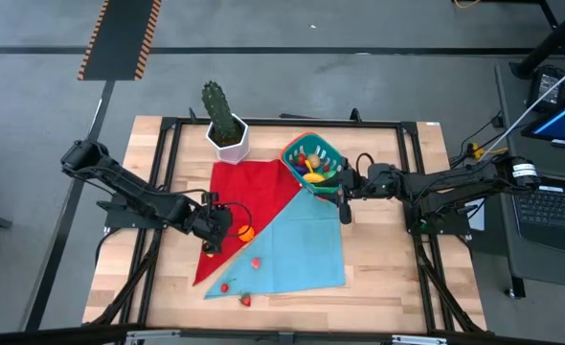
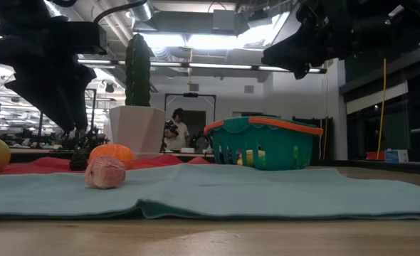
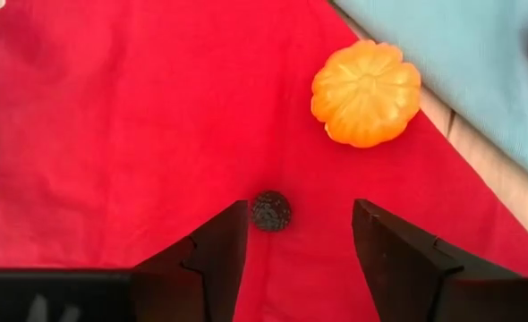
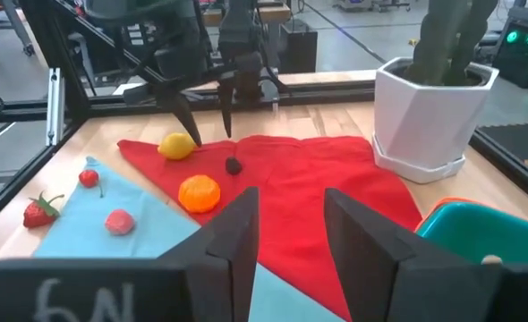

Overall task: Build produce basket
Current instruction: Put the black berry into the blue basket

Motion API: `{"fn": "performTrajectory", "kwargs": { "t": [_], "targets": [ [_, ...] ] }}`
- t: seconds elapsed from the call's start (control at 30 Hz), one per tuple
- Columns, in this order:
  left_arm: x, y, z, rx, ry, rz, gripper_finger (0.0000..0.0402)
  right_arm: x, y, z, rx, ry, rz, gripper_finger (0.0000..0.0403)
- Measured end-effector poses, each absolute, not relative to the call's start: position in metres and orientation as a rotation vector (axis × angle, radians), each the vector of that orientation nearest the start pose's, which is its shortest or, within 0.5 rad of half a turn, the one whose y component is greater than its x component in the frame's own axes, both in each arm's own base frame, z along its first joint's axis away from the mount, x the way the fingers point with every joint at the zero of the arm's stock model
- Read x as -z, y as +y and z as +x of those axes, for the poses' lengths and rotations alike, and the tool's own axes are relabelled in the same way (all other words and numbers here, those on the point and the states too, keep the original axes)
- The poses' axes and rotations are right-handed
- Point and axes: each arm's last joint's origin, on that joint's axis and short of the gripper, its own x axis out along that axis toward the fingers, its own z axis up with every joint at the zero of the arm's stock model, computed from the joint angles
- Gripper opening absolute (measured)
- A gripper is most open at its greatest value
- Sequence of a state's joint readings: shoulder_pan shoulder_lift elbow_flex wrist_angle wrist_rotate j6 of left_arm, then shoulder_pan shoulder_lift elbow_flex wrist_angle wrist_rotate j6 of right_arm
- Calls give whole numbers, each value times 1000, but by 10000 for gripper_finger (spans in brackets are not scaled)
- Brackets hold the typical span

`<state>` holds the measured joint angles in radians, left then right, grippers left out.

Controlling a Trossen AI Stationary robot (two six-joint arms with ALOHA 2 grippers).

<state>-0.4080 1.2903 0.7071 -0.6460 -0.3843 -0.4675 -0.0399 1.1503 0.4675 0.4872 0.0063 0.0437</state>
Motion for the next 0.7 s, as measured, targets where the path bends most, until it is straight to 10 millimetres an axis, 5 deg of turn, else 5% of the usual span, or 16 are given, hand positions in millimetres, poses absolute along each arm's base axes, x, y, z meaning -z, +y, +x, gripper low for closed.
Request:
{"fn": "performTrajectory", "kwargs": {
  "t": [0.7],
  "targets": [
    [-180, -72, 207, -297, 1097, -24, 176, -213, -10, 234, 55, 241, 77, 129]
  ]
}}
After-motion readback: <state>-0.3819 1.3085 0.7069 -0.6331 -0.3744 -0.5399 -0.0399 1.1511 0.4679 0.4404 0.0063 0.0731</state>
